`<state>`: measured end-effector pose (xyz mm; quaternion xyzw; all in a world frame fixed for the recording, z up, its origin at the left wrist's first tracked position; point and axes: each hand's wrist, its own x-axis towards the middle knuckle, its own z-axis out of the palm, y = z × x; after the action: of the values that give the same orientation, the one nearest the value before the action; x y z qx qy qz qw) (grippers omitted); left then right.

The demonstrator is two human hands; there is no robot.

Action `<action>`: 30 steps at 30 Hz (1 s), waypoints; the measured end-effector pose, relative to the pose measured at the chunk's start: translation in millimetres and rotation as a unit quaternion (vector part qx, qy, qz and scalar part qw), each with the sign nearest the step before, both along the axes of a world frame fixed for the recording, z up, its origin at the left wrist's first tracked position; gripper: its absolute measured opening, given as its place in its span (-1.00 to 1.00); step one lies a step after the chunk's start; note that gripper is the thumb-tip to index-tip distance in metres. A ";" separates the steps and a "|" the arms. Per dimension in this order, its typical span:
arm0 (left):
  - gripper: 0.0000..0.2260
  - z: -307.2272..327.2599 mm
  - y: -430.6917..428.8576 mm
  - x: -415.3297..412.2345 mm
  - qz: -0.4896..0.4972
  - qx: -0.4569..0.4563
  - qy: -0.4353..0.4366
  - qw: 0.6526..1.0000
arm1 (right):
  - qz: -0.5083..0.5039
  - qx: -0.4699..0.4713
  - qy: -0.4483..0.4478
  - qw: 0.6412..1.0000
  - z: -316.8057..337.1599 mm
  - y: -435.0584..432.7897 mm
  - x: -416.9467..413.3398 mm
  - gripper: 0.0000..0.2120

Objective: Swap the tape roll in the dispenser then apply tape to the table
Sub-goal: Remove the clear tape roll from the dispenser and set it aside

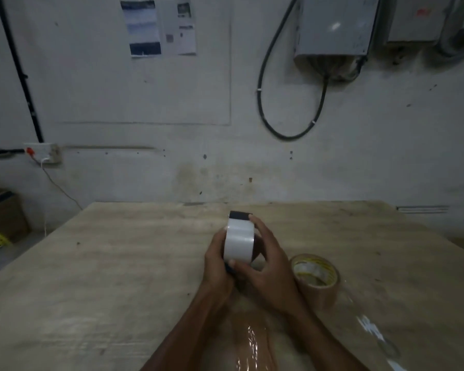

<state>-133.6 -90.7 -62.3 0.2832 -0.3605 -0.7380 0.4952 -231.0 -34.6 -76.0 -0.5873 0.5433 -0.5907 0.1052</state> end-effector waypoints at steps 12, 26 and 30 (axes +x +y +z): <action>-0.53 1.0 3.3 7.5 -0.031 0.007 -0.036 0.999 | 0.013 0.019 -0.067 0.997 5.6 8.3 3.2 -0.48; -0.44 -6.0 -5.7 9.2 -0.027 -0.006 -0.041 0.999 | 0.029 0.021 -0.061 0.997 -3.0 6.3 4.8 -0.66; -0.51 -5.9 -6.5 7.9 -0.040 -0.017 -0.046 0.998 | 0.043 0.034 -0.058 0.997 -4.8 5.4 5.7 -0.77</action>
<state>-125.7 -97.3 -68.1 0.2940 -0.4064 -0.7370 0.4529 -225.2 -29.2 -80.8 -0.5711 0.5305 -0.5995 0.1816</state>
